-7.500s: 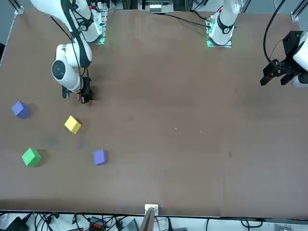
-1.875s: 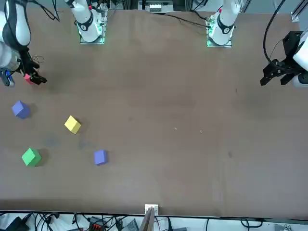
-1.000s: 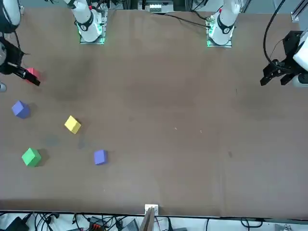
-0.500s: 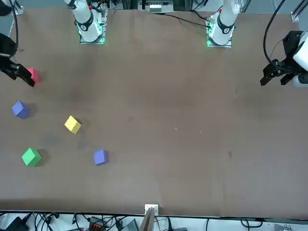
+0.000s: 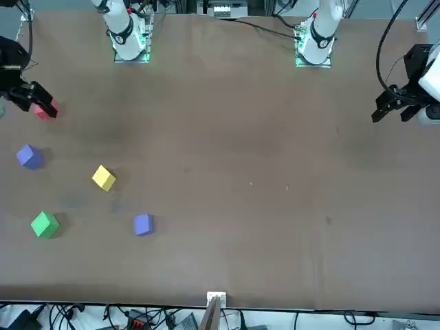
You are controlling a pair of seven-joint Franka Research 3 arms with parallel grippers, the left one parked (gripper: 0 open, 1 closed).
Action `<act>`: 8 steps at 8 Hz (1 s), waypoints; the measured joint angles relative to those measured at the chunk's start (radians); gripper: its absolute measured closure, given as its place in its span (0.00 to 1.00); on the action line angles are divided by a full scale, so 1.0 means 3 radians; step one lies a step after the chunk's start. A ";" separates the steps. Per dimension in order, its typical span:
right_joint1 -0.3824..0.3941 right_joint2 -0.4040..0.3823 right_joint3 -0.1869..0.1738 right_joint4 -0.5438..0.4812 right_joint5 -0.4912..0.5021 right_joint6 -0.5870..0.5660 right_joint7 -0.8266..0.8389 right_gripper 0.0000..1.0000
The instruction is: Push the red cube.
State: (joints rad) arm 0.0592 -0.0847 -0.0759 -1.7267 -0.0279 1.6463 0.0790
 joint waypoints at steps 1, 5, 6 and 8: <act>0.0000 -0.0001 -0.0009 0.0046 0.0053 -0.0136 -0.0180 0.00; 0.0004 -0.0007 -0.0020 0.0237 0.0093 -0.0412 -0.0416 0.00; 0.0005 -0.0004 -0.0020 0.0250 0.0094 -0.0412 -0.0412 0.00; 0.0006 0.0000 -0.0020 0.0263 0.0096 -0.0412 -0.0365 0.00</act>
State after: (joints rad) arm 0.0610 -0.0847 -0.0820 -1.6479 0.0008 1.5226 -0.0306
